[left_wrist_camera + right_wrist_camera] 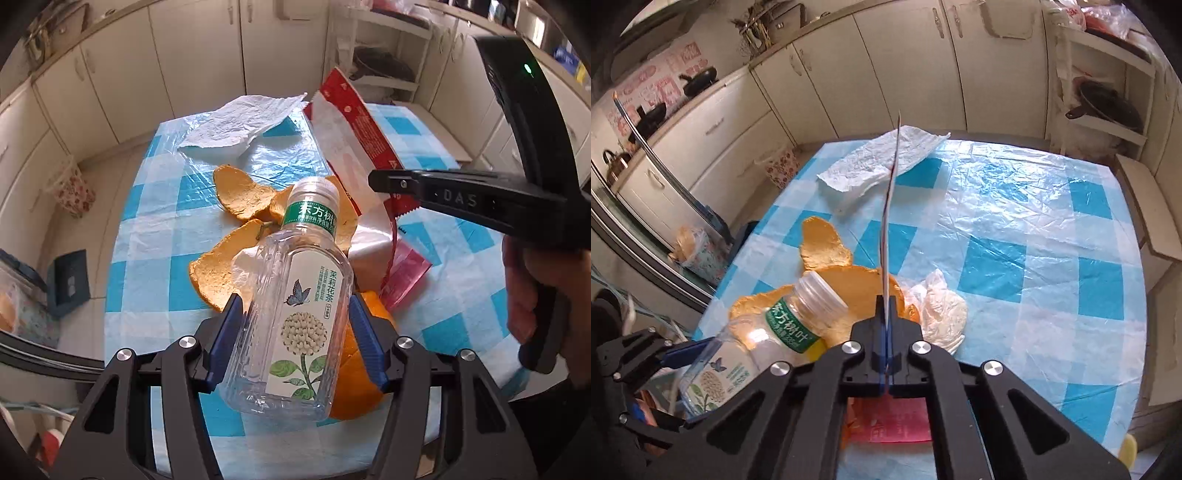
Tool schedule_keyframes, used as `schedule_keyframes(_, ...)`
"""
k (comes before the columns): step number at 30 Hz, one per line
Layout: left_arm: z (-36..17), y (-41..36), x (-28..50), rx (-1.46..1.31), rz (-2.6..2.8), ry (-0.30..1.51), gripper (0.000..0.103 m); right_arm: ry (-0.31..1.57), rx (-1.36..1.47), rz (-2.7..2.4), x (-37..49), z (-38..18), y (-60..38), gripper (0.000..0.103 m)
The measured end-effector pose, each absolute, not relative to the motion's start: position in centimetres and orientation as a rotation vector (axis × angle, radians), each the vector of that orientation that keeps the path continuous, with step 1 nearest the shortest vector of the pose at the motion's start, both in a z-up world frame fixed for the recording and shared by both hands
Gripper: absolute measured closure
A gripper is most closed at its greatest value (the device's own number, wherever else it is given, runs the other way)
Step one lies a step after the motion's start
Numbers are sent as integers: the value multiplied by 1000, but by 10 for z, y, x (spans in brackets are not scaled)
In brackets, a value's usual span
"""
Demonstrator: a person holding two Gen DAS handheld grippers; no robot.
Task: Collect trash
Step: 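Pinch the red snack wrapper with the right tool and lift it, then drop the red wrapper into the yellow bin with the right tool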
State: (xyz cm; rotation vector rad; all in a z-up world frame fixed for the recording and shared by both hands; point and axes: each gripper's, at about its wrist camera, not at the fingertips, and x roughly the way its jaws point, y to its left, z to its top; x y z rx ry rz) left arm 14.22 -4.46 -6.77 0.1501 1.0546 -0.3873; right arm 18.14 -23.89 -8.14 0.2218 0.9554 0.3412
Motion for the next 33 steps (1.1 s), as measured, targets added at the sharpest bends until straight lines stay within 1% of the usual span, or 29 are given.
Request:
schedule_keyframes(5, -49, -19, 146, -26, -427, 1019, 48, 839, 454, 449, 163, -55, -267, 102)
schedule_keyframes(9, -42, -5, 148, -139, -455, 1006, 49, 764, 556, 478, 149, -38, -289, 102)
schedule_keyframes(13, -34, -2, 144, -184, -493, 963, 49, 713, 574, 479, 140, -18, -302, 102)
schedule_keyframes(16, -31, -4, 141, -200, -516, 947, 49, 683, 535, 454, 126, -4, -312, 102)
schedule_keyframes(19, -25, -12, 137, -202, -544, 925, 52, 678, 480, 402, 115, 0, -323, 102)
schedule_keyframes(20, -23, -15, 134, -200, -554, 919, 53, 680, 459, 382, 111, 0, -327, 102)
schedule_keyframes(21, -21, -19, 131, -199, -563, 912, 67, 683, 440, 361, 106, 0, -331, 102)
schedule_keyframes(22, -20, -23, 130, -196, -577, 915, 78, 685, 428, 345, 103, -2, -337, 102)
schedule_keyframes(23, -21, -27, 130, -201, -596, 925, 80, 689, 421, 331, 99, -4, -343, 102)
schedule_keyframes(28, -36, -52, 134, -99, -544, 995, 81, 728, 394, 252, 77, -20, -371, 102)
schedule_keyframes(29, -39, -56, 134, -71, -529, 1000, 78, 738, 392, 241, 73, -24, -376, 102)
schedule_keyframes(30, -42, -60, 134, -44, -526, 1014, 71, 745, 388, 232, 68, -26, -381, 102)
schedule_keyframes(31, -43, -63, 132, -16, -508, 1014, 66, 753, 386, 224, 65, -28, -385, 102)
schedule_keyframes(32, -43, -65, 130, 14, -488, 1000, 51, 762, 385, 220, 62, -31, -389, 102)
schedule_keyframes(33, -43, -69, 127, 47, -484, 985, 34, 771, 383, 216, 60, -32, -393, 102)
